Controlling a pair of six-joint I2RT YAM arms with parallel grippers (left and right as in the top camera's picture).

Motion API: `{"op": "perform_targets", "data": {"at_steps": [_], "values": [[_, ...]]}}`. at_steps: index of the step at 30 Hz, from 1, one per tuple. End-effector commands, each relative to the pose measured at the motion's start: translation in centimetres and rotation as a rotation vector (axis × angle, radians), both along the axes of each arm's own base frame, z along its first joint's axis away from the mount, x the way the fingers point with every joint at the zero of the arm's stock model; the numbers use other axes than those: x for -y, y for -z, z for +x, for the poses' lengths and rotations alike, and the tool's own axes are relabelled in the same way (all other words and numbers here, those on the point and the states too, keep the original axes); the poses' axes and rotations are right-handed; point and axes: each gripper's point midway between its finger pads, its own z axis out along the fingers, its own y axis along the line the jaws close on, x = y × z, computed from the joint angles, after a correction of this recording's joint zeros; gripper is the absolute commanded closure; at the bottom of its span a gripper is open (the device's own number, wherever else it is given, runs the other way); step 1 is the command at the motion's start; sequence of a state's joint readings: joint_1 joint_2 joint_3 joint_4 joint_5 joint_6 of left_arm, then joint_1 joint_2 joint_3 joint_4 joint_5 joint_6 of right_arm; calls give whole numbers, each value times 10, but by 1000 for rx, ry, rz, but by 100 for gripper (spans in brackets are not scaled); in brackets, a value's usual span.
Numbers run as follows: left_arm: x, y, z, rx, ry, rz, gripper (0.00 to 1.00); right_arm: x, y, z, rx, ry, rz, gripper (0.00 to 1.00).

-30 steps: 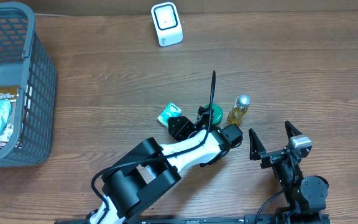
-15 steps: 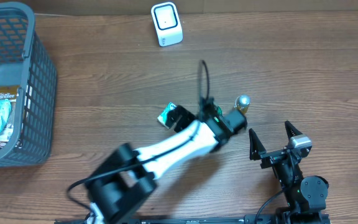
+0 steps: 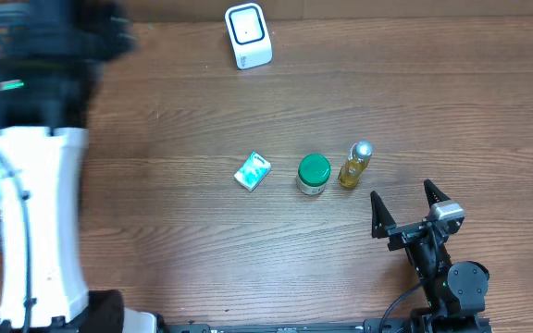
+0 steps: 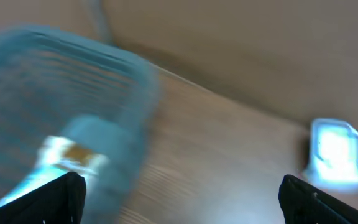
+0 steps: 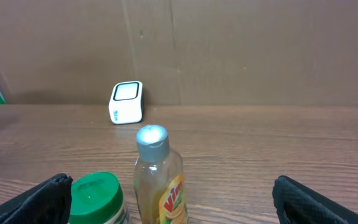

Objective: Scan the item barcode
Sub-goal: 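Reach the left gripper into the basket and grasp the PanTree wipes pack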

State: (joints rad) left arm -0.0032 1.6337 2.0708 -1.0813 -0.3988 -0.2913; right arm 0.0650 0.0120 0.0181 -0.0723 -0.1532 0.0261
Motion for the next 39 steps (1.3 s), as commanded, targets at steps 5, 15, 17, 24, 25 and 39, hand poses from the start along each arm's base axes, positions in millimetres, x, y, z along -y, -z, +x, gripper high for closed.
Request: {"op": "perform_targets", "data": {"at_steps": [5, 15, 17, 24, 25, 39], "values": [[-148, 24, -48, -127, -308, 25, 1, 2, 3, 1, -1, 10, 0, 0], [-220, 147, -74, -609, -267, -17, 0, 2, 3, 1, -1, 10, 0, 0], [-225, 174, -78, -695, -253, -51, 1, 2, 3, 1, -1, 10, 0, 0], [-238, 265, -92, -924, -209, -206, 0, 2, 3, 1, -1, 10, 0, 0], [-241, 272, -93, -939, -203, -212, 0, 2, 3, 1, -1, 10, 0, 0], [-240, 326, -74, -924, -65, -315, 0, 2, 3, 1, -1, 10, 0, 0]]}}
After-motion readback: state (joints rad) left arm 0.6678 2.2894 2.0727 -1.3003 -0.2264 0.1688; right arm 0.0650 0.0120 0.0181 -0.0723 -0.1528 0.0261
